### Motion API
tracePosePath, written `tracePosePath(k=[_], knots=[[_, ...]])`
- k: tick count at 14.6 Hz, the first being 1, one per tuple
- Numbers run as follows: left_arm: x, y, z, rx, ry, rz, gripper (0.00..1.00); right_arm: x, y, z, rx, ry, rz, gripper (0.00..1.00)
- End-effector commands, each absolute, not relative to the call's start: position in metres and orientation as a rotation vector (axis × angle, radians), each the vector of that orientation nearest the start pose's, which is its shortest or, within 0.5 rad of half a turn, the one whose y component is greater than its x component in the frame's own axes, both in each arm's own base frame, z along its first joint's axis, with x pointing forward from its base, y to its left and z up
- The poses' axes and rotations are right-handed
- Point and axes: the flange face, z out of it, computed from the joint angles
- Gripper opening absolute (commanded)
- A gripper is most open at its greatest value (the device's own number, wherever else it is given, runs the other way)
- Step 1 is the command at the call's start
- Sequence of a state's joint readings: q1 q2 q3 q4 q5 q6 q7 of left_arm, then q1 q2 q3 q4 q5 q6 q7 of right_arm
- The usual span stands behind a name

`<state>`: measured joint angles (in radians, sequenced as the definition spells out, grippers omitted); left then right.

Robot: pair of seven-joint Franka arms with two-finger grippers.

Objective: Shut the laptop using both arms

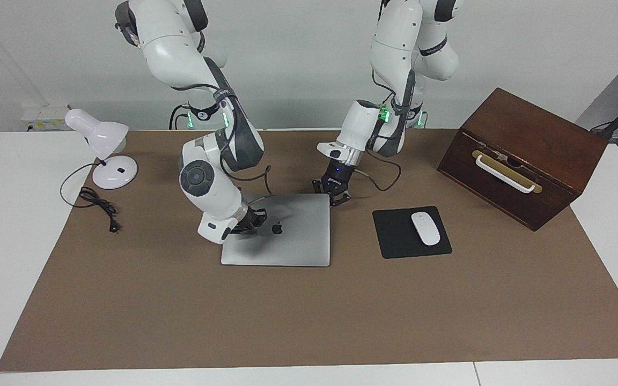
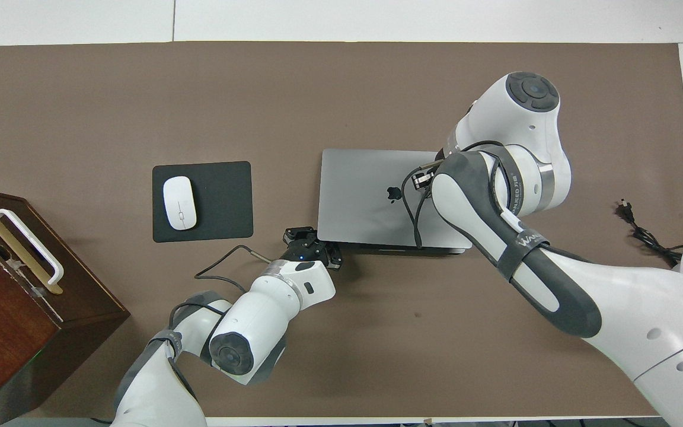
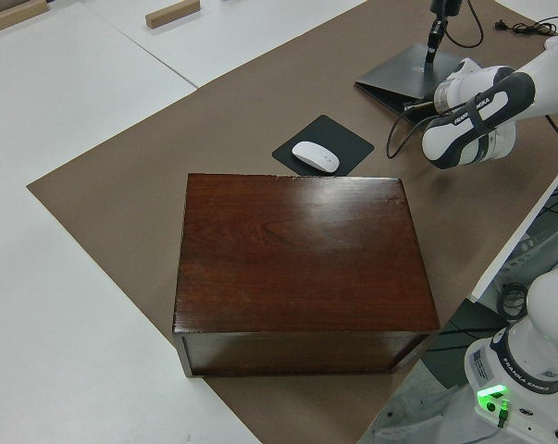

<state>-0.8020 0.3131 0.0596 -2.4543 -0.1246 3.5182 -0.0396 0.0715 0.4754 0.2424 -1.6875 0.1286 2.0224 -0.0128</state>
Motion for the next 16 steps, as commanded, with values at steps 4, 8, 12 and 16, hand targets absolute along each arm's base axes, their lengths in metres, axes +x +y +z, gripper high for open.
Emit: tracePosePath(k=[4,8,12,16], knots=[[0.387,-0.33,0.214,-3.061,0.921,-0.989,0.0,0.621,0.195,0.323,-2.892,-0.33,0.237,0.0],[0.388,-0.329,0.215,-3.062,0.913,-0.991,0.0,0.632,0.195,0.36,-2.887,-0.345,0.228,0.0],[0.39,-0.327,0.217,-3.075,0.882,-0.997,0.0,0.63,0.19,0.406,-2.905,-0.357,0.182,0.0],[0.391,-0.33,0.234,-3.118,0.804,-1.04,0.0,0.617,0.179,0.453,-2.926,-0.36,0.152,0.32]])
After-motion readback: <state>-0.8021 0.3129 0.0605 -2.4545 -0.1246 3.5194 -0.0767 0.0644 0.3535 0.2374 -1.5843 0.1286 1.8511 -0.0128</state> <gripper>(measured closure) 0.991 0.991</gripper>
